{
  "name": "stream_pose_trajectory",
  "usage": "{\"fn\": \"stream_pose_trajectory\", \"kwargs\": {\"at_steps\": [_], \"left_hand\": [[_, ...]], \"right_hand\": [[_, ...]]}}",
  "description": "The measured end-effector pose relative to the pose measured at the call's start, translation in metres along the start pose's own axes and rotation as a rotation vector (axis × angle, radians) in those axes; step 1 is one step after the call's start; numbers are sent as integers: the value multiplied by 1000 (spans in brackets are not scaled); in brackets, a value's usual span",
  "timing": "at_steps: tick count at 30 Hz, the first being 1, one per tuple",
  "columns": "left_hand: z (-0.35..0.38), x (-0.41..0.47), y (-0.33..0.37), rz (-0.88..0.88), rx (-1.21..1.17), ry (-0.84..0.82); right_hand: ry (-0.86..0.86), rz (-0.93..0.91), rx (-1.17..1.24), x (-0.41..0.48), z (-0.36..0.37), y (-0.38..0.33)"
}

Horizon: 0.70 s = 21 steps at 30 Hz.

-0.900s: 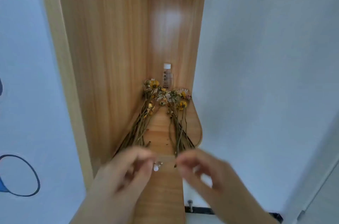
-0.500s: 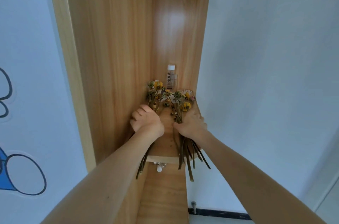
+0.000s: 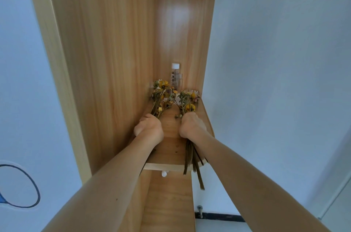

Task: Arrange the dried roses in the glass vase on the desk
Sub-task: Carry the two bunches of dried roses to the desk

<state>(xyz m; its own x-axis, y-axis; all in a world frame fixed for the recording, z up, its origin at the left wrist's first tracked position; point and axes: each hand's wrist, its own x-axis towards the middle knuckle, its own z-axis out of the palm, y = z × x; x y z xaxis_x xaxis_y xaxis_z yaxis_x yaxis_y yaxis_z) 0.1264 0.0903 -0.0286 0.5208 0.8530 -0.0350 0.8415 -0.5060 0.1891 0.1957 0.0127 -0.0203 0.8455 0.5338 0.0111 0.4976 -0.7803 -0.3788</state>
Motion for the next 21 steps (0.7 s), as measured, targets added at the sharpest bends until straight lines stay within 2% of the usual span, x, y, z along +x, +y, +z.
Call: {"fn": "stream_pose_trajectory", "kwargs": {"at_steps": [5, 15, 21], "left_hand": [[0, 1, -3, -9, 0, 21], [-8, -10, -2, 1, -120, 45], [-20, -50, -11, 183, -461, 53]], "right_hand": [[0, 1, -33, 6, 1, 0], [15, -11, 152, 15, -18, 30], [61, -56, 541, -21, -41, 65]]}}
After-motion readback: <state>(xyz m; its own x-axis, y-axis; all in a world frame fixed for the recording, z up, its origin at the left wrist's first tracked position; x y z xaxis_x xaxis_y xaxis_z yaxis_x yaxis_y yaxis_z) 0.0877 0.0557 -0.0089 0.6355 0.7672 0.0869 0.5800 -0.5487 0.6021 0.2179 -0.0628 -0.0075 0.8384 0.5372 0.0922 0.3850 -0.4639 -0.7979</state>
